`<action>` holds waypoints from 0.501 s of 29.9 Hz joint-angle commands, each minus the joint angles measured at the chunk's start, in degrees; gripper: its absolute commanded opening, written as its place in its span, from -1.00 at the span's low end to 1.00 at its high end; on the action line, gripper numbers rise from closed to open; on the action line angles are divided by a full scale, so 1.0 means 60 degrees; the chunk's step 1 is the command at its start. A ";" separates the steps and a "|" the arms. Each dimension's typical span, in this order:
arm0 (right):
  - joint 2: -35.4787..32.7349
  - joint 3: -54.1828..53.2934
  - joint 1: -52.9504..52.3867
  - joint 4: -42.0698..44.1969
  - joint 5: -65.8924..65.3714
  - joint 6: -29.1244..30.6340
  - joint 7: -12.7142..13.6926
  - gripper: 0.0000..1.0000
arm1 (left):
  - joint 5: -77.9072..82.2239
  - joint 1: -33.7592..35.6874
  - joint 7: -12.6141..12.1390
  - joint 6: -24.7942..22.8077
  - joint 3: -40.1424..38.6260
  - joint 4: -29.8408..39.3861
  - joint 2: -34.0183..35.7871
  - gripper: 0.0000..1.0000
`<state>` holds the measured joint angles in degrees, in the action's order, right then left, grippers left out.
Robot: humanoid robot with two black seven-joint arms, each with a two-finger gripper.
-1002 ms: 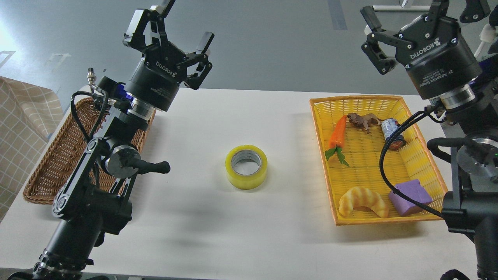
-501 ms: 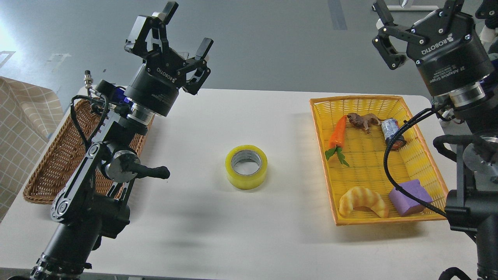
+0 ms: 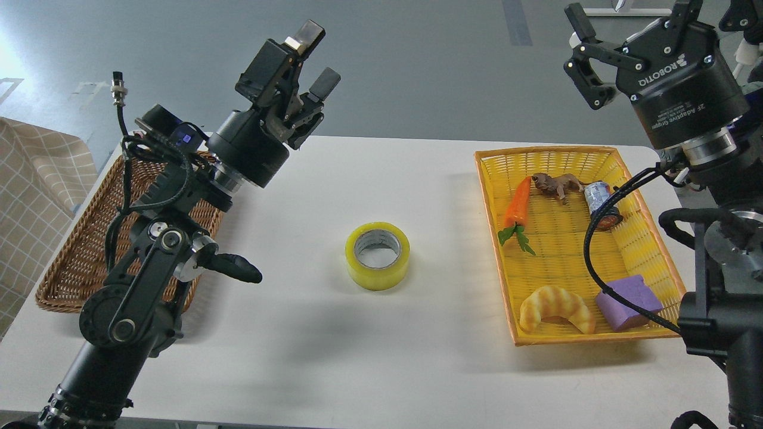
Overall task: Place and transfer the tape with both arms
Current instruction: 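Reach the left gripper down to the tape roll on the table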
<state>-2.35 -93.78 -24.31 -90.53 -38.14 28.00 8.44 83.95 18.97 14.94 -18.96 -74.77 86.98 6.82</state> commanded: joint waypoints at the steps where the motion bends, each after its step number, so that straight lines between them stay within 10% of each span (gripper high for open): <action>1: -0.0018 -0.0014 -0.0035 -0.0015 0.0014 0.0000 0.0000 1.00 | 0.3020 -0.0041 -0.0030 0.0755 0.0697 -0.0010 0.0472 0.96; 7: -0.0019 -0.0044 -0.0021 -0.0015 0.0014 0.0000 -0.0029 1.00 | 0.6162 -0.0027 -0.0293 0.1724 0.1695 -0.0097 0.0884 0.96; 15: -0.0019 -0.0102 -0.0035 -0.0029 0.0117 0.0000 -0.0044 1.00 | 0.6842 -0.0246 -0.2343 0.1827 0.2632 -0.0112 0.0869 0.96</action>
<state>-2.46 -94.35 -24.46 -90.69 -37.89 28.00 8.18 124.90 17.65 4.84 -8.03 -61.53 86.33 11.67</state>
